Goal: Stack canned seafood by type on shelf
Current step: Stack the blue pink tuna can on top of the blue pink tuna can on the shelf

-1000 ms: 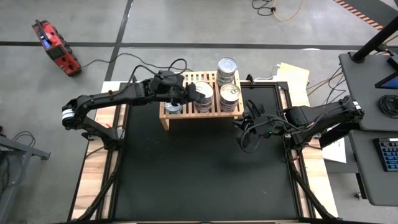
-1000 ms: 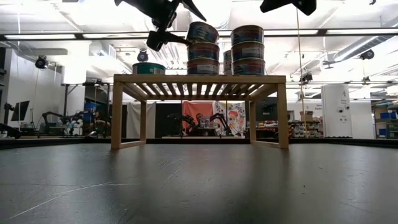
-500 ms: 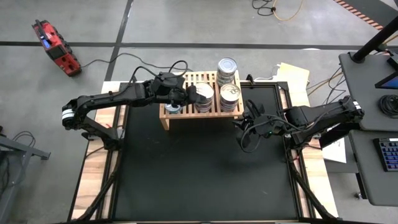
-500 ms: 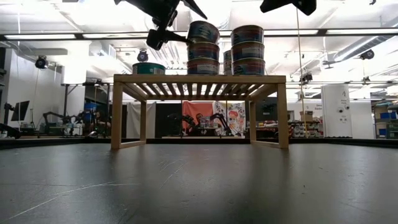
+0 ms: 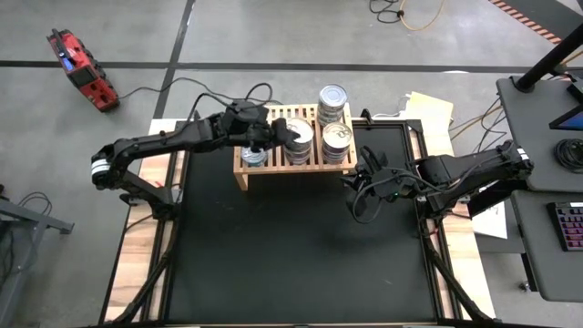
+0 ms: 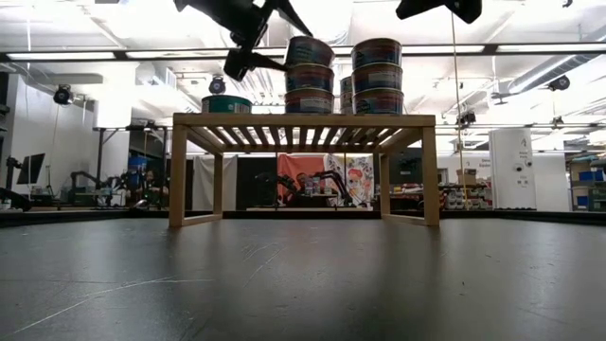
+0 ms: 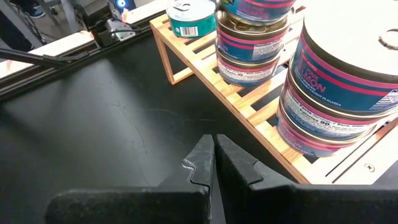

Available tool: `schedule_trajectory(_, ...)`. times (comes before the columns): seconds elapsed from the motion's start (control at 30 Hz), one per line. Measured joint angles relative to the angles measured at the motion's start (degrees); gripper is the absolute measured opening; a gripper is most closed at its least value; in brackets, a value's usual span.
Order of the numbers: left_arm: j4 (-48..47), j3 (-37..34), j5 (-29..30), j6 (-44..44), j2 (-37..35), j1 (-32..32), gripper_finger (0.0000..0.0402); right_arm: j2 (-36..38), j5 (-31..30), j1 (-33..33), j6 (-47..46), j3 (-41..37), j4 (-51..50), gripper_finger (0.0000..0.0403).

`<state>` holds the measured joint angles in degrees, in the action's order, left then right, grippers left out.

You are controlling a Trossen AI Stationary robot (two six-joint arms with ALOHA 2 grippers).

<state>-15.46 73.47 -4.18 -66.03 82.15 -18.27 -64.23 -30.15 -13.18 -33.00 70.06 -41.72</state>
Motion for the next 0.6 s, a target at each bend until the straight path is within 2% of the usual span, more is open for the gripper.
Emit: schedule_trajectory(0.6, 0.91, 0.00, -1.04, -0.66, 0.87, 1.30, 0.0304, 0.00, 0.02, -0.01, -0.28, 0.00, -0.01, 0.0009)
